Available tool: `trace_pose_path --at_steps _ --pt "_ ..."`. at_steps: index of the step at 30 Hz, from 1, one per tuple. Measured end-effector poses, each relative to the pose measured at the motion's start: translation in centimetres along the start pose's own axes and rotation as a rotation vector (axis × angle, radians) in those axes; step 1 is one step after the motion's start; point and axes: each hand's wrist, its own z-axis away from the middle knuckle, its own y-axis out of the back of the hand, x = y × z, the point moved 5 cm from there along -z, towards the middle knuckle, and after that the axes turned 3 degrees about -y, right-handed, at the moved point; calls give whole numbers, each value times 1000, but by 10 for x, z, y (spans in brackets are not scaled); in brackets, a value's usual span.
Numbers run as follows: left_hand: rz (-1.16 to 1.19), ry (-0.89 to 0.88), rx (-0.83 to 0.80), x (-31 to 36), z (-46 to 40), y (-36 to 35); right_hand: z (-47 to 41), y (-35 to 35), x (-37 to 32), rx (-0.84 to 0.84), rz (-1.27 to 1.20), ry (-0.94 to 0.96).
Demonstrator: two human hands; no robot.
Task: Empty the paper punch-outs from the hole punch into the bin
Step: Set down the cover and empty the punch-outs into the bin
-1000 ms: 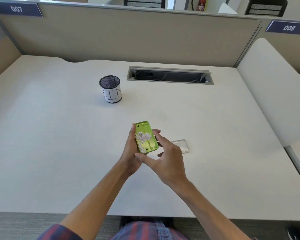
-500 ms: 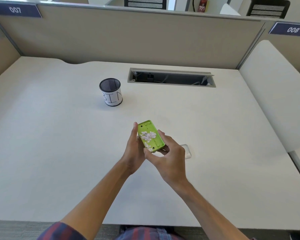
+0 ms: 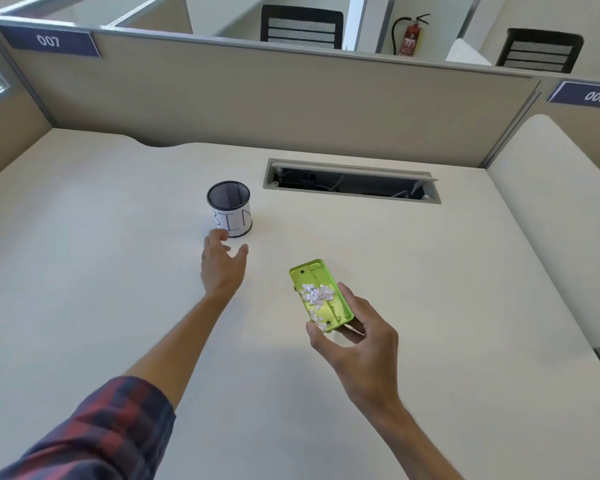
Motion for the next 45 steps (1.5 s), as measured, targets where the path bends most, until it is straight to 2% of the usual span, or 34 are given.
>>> trace_pose_path --at_steps 4,7,14,32,42,45 --pt "-150 -26 15 6 -33 -1 -8 1 -5 21 -15 8" --pt "-241 -22 -33 5 -55 -4 -15 -1 -6 18 -13 11" --pt "-295 -61 -43 10 -73 -6 -29 -10 -8 5 -6 18" --pt "-292 -110 -84 11 1 7 -79 -40 -10 -21 10 63" --pt "-237 -42 -139 13 42 13 -87 -54 -5 -68 -3 20" --pt "-208 -79 -74 25 46 25 -90 -61 -3 -94 -31 -5"
